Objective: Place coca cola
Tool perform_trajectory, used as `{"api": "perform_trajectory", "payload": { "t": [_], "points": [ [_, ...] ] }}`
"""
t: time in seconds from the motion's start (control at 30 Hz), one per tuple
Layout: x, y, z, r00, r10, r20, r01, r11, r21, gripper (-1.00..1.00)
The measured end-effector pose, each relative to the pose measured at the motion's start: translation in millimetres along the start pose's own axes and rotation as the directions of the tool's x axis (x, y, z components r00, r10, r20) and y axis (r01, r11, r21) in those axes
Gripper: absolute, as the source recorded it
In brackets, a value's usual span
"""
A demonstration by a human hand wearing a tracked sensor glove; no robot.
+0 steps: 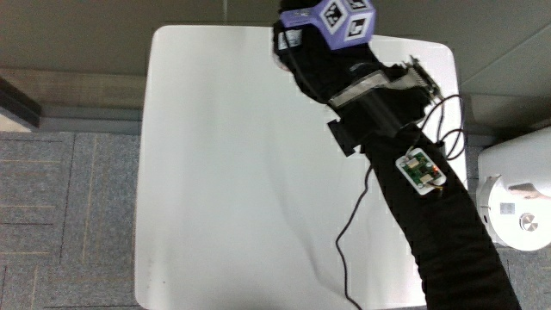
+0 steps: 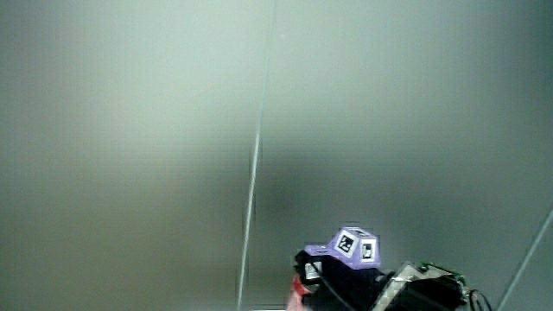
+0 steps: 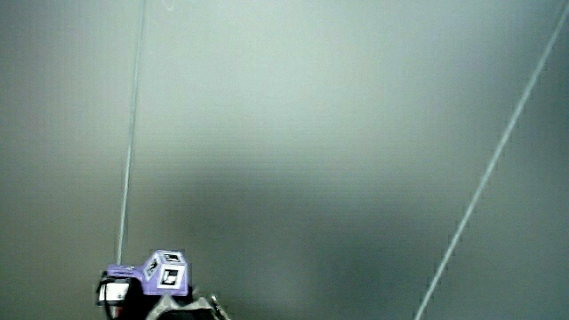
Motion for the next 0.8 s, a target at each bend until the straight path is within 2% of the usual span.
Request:
{"api": "perform_trajectory", "payload": {
  "t": [0.03, 0.13, 0.3, 0.47, 0.53, 0.57, 0.63, 0.7, 0.77, 0.8],
  "points": [
    [2.9, -3, -1.6, 1.0, -0.026, 0.004, 0.026, 0.9996, 0.01, 0.0],
    [11.3, -3, -8.8, 0.999, -0.053, -0.012, 0.054, 0.9984, 0.016, 0.0],
    [10.2, -4, -17.2, 0.998, -0.05, -0.039, 0.05, 0.9986, 0.016, 0.0],
    [12.6, 1, -34.9, 0.996, -0.08, -0.048, 0.078, 0.9965, -0.028, 0.0],
    [19.3, 4, -44.0, 0.996, -0.089, -0.024, 0.089, 0.9958, -0.022, 0.0],
    [8.2, -5, -33.1, 0.991, -0.132, -0.029, 0.13, 0.9886, -0.076, 0.0],
    [22.5, 2, -52.5, 0.993, -0.113, -0.022, 0.112, 0.9931, -0.033, 0.0],
    [24.9, 1, -56.5, 0.992, -0.113, -0.05, 0.11, 0.9923, -0.056, 0.0],
    [29.1, 1, -60.5, 0.992, -0.116, -0.05, 0.113, 0.9918, -0.059, 0.0],
    [28.7, -1, -57.8, 0.991, -0.122, -0.057, 0.119, 0.9919, -0.044, 0.0]
  ]
}}
